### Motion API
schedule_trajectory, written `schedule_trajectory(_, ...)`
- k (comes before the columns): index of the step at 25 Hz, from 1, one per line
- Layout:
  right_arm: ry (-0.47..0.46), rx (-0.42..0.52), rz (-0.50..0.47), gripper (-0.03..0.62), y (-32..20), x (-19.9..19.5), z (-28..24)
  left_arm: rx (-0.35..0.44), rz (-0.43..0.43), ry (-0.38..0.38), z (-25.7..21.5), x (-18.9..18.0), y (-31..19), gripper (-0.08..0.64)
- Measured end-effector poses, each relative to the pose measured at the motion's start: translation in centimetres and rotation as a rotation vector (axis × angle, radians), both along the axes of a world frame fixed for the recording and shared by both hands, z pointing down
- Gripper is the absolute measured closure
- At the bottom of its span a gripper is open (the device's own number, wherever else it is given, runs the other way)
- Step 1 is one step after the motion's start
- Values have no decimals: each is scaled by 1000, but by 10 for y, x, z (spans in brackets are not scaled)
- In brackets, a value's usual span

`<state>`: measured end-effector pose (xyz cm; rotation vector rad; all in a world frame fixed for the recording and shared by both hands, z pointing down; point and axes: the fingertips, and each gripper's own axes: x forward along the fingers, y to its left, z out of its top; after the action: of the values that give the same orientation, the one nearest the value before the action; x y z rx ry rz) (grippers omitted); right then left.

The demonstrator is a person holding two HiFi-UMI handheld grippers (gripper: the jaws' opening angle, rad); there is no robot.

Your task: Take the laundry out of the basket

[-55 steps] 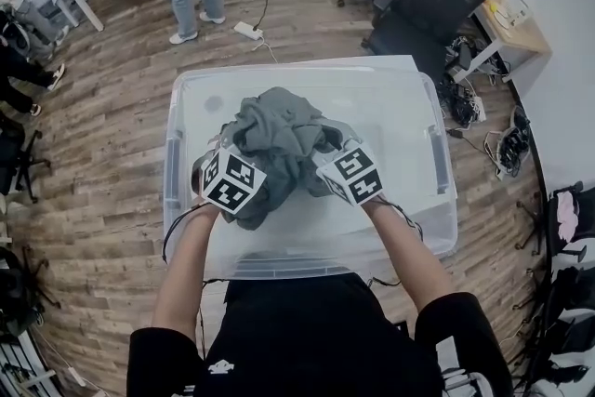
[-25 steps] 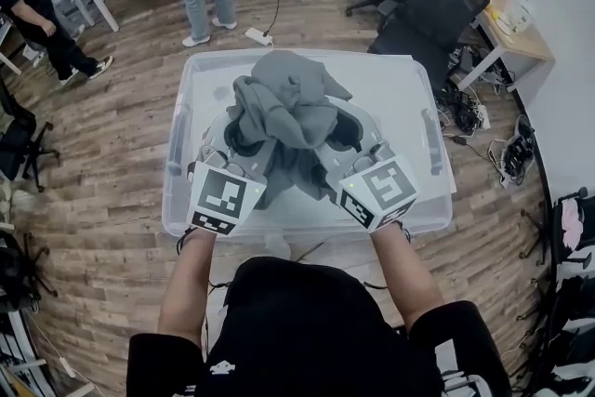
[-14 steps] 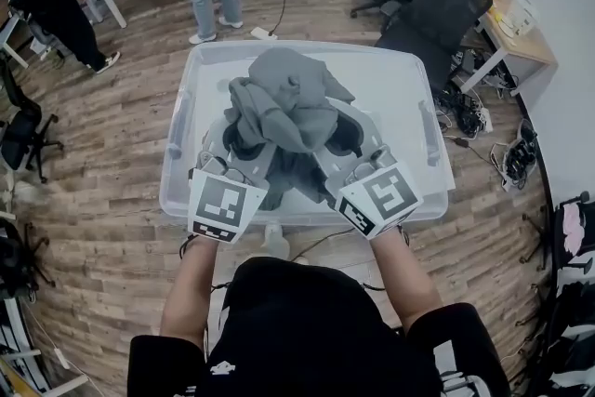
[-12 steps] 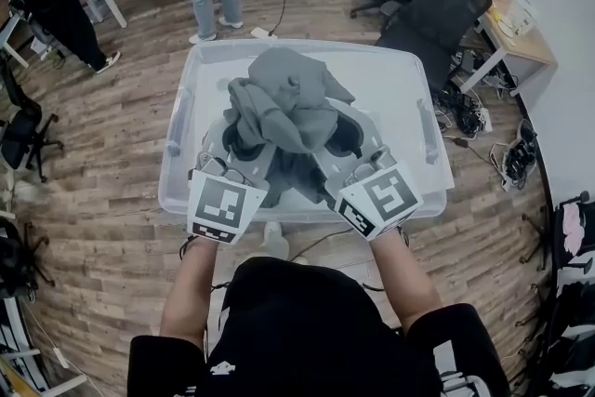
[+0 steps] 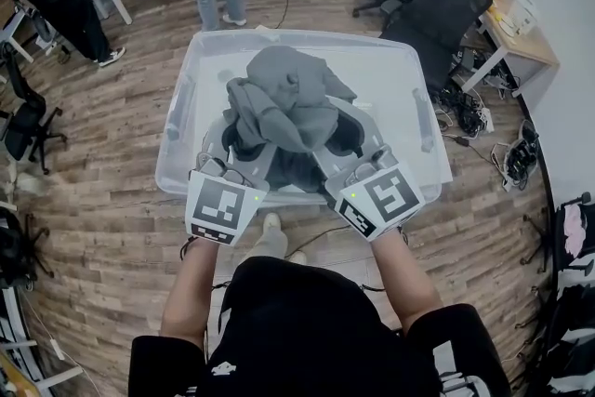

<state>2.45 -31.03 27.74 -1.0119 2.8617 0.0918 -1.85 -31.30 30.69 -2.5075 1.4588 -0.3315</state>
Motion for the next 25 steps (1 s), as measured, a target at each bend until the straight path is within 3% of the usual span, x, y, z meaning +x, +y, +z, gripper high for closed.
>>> schedule_trajectory(14,-18,12,-79,465,43,-22,-6,-2,-71,45,-4,-19,48,445)
schedule_trajectory(25,-16,49,-78,465,79,-49,-12,10,-63,70,-10,-45,83,445)
